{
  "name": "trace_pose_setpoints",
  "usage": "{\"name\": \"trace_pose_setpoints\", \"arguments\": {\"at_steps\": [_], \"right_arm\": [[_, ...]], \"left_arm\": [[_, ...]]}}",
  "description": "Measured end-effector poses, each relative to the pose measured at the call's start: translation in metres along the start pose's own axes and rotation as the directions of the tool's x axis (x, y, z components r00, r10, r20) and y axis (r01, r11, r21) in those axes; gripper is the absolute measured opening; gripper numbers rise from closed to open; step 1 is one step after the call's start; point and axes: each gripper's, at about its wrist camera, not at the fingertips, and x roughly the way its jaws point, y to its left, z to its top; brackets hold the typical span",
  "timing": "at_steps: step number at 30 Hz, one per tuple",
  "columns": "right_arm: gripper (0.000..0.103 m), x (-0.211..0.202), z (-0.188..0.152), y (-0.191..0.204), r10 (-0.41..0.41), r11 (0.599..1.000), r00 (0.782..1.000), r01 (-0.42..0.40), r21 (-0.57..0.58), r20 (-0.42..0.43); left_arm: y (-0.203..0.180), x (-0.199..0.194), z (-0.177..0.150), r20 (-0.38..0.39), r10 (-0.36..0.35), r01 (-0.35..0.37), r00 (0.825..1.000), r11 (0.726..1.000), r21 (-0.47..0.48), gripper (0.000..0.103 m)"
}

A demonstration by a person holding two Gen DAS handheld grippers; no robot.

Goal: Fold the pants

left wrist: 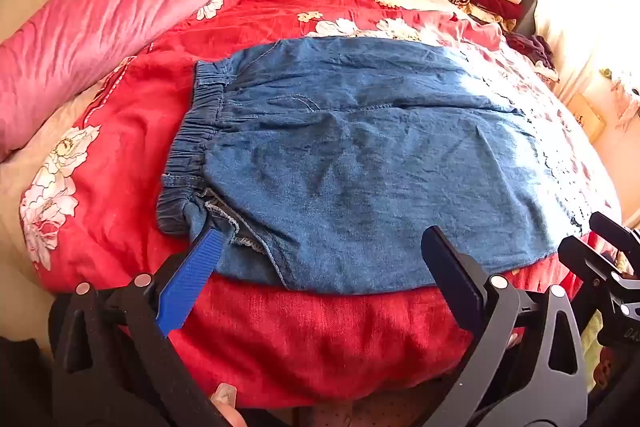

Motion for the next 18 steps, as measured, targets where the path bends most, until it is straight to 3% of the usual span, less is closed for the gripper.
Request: {"name": "trace_pose_setpoints", "arguments": {"at_steps": [18], "right_arm": [[0.099, -0.0058, 0.0012, 0.0045, -0.015, 1.0, 1.0, 0.015, -0.013, 0.022]], "left_arm": [[-0.0053, -0.001, 0.0011, 0.01, 0.004, -0.004, 1.0, 1.0, 0.011, 0.094]]}}
